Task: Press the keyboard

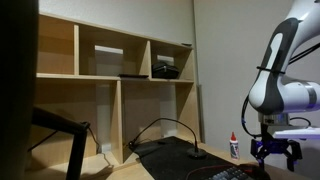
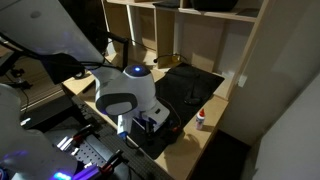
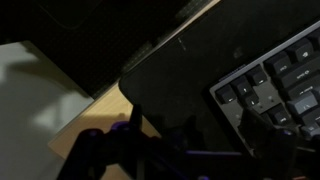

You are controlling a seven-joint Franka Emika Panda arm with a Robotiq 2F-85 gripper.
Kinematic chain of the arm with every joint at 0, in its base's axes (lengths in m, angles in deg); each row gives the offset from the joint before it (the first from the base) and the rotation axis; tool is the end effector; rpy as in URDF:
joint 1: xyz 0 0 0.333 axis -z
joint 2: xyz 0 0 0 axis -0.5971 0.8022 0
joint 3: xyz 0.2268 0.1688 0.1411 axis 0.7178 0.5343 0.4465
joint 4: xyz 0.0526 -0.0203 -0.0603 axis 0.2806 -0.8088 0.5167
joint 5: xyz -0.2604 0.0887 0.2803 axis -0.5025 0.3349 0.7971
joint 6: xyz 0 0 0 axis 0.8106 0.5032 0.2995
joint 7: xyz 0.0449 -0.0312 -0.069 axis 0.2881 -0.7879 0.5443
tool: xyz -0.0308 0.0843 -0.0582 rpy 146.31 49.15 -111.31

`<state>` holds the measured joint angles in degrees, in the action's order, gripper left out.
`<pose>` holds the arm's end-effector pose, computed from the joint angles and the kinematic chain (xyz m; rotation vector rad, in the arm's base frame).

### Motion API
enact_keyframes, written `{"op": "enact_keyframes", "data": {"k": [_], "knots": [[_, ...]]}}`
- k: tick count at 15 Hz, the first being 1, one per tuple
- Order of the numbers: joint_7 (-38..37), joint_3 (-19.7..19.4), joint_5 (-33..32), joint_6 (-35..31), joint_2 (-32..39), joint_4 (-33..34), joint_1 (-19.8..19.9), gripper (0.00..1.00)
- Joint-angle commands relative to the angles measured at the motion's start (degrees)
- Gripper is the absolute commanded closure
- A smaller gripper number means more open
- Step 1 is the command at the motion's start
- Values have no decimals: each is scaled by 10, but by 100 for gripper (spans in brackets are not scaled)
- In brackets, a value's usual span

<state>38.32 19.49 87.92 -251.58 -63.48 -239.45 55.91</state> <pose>0.3187 -0.2227 0.2169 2.9088 -1.1349 0.0925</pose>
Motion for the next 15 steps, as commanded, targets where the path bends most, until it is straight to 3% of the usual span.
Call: {"op": "enact_keyframes", "data": {"k": [1,2,9,12,15], "knots": [[-29,0,24,-103,84,6,-20,0],[-12,-8,17,-58,40,1,-22,0],[-30,-11,25,-109,117,13,-39,0],[-21,45,65,-136,141,10,-5,0],[-33,37,66,-173,179,20,-11,0]]}}
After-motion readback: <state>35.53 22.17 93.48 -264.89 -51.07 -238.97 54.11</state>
